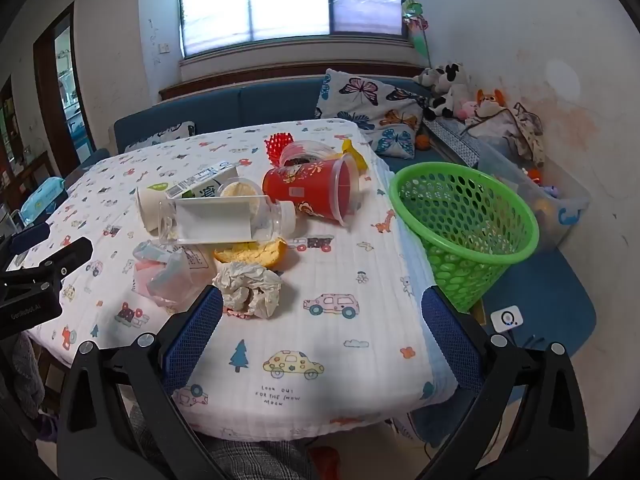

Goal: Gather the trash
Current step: 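Move both tools toward the trash on the table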

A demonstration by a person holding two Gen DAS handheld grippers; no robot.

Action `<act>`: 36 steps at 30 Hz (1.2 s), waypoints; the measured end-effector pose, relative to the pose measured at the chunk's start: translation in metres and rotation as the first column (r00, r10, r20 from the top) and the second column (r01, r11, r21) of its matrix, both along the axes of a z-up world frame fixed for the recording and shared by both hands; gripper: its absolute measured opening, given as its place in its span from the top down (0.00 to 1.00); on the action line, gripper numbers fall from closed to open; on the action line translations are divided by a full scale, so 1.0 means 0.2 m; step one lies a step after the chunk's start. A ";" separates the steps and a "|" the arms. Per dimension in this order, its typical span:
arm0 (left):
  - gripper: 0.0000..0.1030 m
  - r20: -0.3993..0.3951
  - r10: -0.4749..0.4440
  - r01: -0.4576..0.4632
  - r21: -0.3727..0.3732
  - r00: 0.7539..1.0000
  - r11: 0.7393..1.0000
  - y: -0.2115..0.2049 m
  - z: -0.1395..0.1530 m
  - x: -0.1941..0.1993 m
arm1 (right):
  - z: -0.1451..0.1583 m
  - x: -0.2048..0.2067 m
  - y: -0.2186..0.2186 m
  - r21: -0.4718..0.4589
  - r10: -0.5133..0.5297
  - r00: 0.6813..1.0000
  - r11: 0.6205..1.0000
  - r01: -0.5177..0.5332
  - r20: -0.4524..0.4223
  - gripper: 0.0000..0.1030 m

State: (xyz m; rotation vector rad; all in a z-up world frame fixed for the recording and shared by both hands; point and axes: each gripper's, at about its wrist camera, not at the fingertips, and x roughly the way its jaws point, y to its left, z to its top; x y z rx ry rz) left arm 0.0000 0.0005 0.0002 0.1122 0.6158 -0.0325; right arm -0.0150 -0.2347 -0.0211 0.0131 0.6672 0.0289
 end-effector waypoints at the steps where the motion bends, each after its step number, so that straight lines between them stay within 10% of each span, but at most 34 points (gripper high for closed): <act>1: 0.06 -0.002 -0.005 0.005 0.003 1.000 1.000 0.00 0.00 0.00 | 0.00 0.00 0.00 -0.001 -0.002 1.000 1.000 0.002 0.002 0.04; 36: 0.06 -0.008 0.001 -0.001 -0.007 1.000 1.000 0.01 -0.01 0.03 | 0.01 0.03 0.01 0.001 0.005 1.000 1.000 -0.005 -0.005 0.04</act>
